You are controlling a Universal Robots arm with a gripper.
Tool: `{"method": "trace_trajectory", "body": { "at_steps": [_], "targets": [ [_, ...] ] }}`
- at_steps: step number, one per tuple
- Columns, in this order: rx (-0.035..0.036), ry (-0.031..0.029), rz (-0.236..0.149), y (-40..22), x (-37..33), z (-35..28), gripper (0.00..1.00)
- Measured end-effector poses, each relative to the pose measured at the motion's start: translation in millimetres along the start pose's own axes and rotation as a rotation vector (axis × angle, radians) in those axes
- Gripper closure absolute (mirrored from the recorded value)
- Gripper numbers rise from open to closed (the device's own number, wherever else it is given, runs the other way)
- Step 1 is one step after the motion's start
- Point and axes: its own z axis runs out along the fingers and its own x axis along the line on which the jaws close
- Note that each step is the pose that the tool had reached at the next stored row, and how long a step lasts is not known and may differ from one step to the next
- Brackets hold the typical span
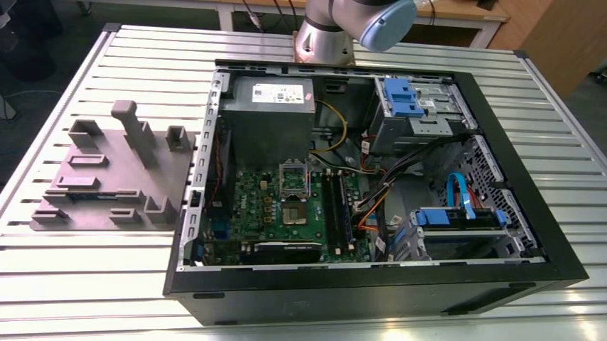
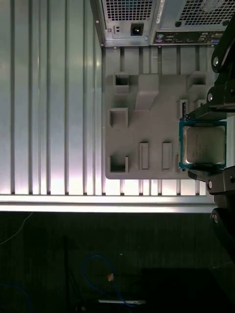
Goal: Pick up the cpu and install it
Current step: 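Pick up the cpu and move it towards the insertion slot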
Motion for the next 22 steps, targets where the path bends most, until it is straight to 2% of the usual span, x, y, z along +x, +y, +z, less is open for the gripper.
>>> {"method": "trace_trajectory", "body": {
  "at_steps": [22],
  "targets": [
    [0.0001, 0.0, 0.0, 0.1, -2.9, -1.9, 0.53]
  ]
}}
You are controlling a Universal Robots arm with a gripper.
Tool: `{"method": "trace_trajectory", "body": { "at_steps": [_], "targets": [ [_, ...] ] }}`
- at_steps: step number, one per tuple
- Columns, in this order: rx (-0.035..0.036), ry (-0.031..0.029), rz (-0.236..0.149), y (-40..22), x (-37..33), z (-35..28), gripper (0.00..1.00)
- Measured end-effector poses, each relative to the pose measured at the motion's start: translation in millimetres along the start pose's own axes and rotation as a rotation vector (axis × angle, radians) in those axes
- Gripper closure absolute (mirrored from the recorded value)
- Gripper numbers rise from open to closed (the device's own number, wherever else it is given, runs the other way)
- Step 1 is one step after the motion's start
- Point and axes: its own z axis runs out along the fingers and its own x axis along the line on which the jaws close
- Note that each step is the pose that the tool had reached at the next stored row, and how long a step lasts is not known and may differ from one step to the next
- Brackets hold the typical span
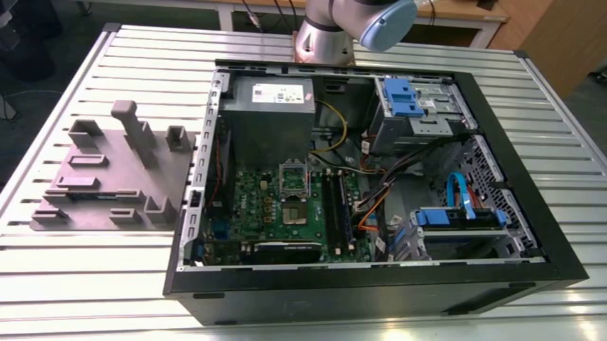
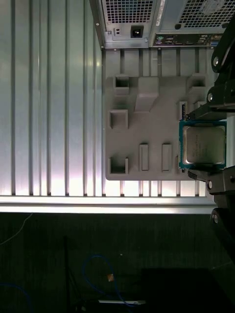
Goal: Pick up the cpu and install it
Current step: 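Pick up the cpu and move it towards the insertion slot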
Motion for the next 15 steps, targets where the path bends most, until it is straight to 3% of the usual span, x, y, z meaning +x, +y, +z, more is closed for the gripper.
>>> {"method": "trace_trajectory", "body": {
  "at_steps": [15],
  "targets": [
    [-0.0001, 0.0001, 0.0, 0.5, 0.1, -12.9, 0.53]
  ]
}}
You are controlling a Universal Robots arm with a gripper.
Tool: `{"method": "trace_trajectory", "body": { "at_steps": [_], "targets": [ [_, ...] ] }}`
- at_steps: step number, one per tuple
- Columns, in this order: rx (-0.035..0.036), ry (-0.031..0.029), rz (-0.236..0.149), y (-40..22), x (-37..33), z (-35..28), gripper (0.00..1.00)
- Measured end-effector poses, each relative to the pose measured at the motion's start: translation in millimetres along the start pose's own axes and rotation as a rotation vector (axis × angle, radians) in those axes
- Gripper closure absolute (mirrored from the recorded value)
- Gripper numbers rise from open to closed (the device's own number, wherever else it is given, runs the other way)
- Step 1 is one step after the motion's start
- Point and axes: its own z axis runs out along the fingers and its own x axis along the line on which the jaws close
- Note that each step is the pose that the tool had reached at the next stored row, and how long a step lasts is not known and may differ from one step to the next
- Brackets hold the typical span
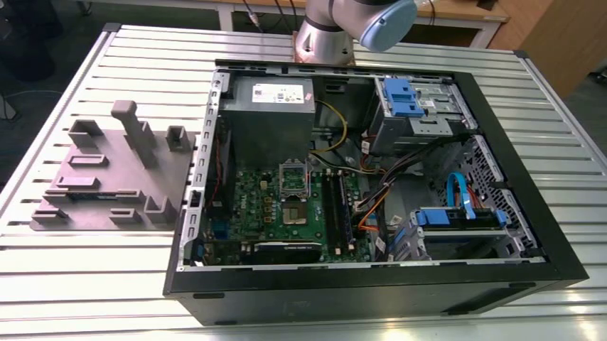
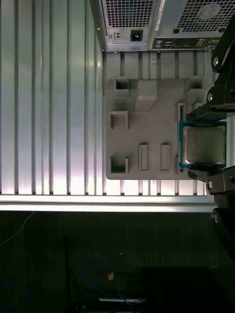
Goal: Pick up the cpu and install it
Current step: 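Pick up the cpu and move it towards the insertion slot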
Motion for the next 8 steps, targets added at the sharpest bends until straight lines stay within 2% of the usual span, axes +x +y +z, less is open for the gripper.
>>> {"method": "trace_trajectory", "body": {
  "at_steps": [8],
  "targets": [
    [0.0002, 0.0001, 0.0, 0.1, -0.7, -0.6, 0.53]
  ]
}}
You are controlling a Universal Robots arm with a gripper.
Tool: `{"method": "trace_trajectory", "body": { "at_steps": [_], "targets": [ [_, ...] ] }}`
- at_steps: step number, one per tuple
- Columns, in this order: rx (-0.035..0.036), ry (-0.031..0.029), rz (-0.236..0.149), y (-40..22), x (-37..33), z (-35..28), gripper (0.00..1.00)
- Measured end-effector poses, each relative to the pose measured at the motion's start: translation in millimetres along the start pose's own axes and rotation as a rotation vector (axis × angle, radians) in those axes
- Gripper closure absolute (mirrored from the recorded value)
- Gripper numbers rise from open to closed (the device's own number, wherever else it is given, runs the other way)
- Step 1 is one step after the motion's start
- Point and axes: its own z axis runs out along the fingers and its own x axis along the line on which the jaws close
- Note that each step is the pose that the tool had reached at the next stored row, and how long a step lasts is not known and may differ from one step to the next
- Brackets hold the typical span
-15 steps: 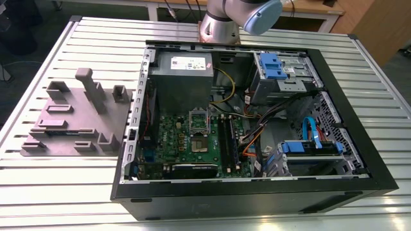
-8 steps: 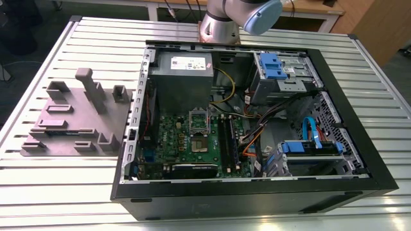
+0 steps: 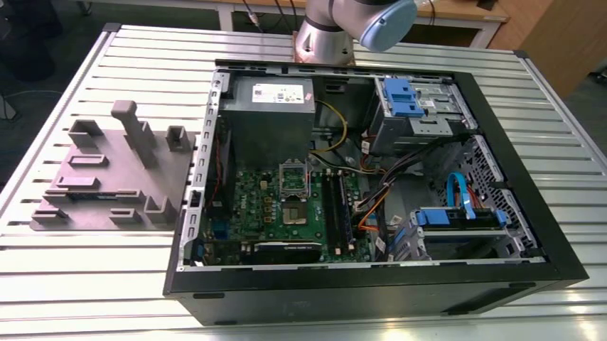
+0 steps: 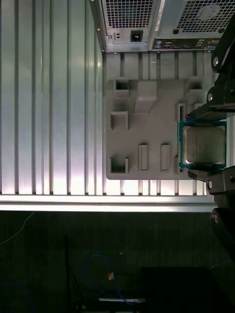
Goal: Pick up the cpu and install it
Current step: 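Pick up the cpu and move it towards the insertion slot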
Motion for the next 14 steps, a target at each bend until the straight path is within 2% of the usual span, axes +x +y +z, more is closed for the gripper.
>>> {"method": "trace_trajectory", "body": {
  "at_steps": [14],
  "targets": [
    [-0.0001, -0.0001, 0.0, 0.1, -4.8, 0.1, 0.53]
  ]
}}
